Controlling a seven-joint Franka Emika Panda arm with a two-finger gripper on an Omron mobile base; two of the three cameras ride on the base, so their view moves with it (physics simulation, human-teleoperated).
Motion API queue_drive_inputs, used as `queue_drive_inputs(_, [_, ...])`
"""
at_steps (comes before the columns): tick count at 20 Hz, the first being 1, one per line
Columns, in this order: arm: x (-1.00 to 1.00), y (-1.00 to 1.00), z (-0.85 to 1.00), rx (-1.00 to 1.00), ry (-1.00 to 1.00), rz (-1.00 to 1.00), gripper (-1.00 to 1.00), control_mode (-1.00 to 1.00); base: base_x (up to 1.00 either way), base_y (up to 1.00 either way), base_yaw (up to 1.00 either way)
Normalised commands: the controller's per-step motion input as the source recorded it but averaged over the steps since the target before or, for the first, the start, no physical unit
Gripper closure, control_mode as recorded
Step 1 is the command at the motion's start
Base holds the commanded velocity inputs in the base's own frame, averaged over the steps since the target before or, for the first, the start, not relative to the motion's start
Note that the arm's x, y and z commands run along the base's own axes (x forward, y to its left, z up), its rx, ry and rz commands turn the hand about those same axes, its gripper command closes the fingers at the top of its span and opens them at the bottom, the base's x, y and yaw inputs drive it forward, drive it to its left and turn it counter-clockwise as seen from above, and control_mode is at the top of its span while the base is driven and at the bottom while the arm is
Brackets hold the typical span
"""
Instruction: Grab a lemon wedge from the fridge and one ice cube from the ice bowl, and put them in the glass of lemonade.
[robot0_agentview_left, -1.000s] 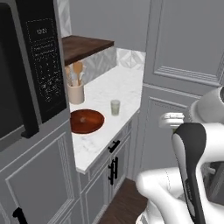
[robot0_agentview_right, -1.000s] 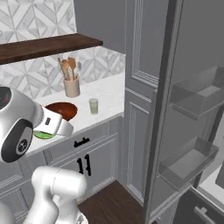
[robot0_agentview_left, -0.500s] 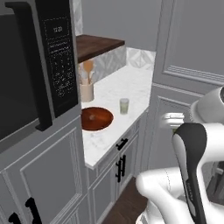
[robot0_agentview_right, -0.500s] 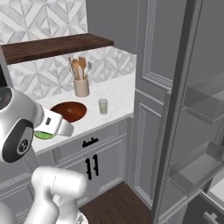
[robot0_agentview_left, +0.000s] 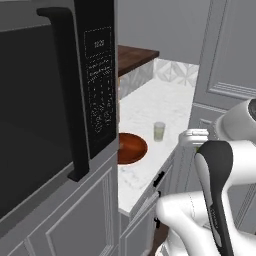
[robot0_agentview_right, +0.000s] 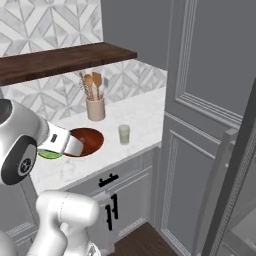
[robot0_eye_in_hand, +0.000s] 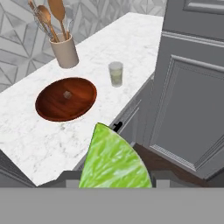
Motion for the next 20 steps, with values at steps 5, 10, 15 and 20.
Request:
queue_drive_inputs(5, [0.00,0.00,0.00,0.00,0.00,0.00,1.00,1.00,0.62,-0.12,-0.05])
queue_drive_inputs(10, [0.00,0.00,0.00,0.00,0.00,0.00,1.00,1.00,0.39,-0.28,-0.12])
queue_drive_inputs(15, [0.00,0.00,0.00,0.00,0.00,0.00,1.00,1.00,0.97,-0.30,-0.17])
queue_drive_inputs(20, [0.00,0.00,0.00,0.00,0.00,0.00,1.00,1.00,1.00,-0.26,-0.31])
